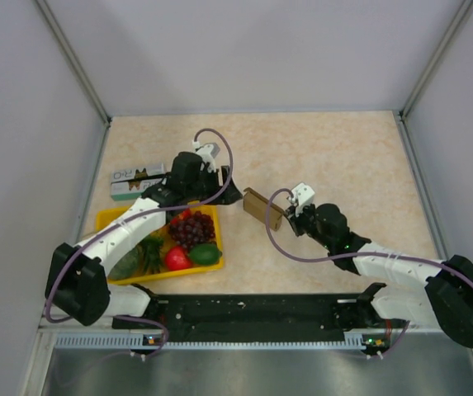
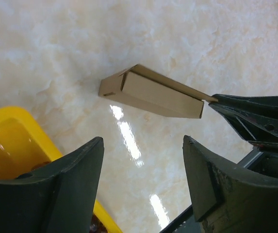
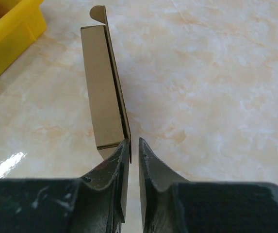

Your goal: Fold the paper box

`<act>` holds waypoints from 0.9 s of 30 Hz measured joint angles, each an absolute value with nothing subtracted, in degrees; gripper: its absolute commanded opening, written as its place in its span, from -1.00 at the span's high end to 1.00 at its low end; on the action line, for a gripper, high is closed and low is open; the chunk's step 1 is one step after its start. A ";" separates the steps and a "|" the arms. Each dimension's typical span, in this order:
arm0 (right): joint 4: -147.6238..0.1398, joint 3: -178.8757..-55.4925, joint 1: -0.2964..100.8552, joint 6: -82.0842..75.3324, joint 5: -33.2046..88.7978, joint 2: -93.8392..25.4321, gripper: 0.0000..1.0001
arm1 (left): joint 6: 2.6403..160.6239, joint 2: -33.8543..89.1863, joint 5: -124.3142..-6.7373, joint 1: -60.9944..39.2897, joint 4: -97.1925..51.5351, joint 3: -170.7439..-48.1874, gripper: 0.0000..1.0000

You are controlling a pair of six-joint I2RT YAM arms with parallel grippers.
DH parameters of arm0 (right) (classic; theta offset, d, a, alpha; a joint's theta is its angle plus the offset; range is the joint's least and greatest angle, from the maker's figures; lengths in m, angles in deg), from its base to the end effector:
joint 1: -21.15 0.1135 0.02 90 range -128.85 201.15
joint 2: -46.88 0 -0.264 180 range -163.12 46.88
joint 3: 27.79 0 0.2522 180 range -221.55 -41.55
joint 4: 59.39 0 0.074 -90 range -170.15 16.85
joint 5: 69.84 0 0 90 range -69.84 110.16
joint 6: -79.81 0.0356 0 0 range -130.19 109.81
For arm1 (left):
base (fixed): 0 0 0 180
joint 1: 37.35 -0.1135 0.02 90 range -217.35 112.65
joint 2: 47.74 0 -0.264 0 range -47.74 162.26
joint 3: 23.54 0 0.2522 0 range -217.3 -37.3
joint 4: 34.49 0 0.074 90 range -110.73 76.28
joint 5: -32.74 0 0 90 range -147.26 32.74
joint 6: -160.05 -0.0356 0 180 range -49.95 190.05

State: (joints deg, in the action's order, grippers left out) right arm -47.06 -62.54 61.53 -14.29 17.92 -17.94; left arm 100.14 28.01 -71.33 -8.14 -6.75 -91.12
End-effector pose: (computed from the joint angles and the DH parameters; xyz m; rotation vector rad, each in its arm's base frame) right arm 0.1763 0.1481 0.1927 -0.6938 1.7683 0.3964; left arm 0.2511 -0.1503 0.2699 0.1274 2.3038 -0.8285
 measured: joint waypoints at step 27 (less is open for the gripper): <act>-56.98 -69.84 61.42 -7.99 22.42 -18.42 0.32 | 55.59 51.09 -89.95 -10.28 7.63 -116.69 0.21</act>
State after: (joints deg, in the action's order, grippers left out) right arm -56.98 -69.84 61.42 -7.99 22.42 -18.42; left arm 55.59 51.09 -89.95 -10.28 7.63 -116.69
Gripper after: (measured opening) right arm 0.285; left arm 0.439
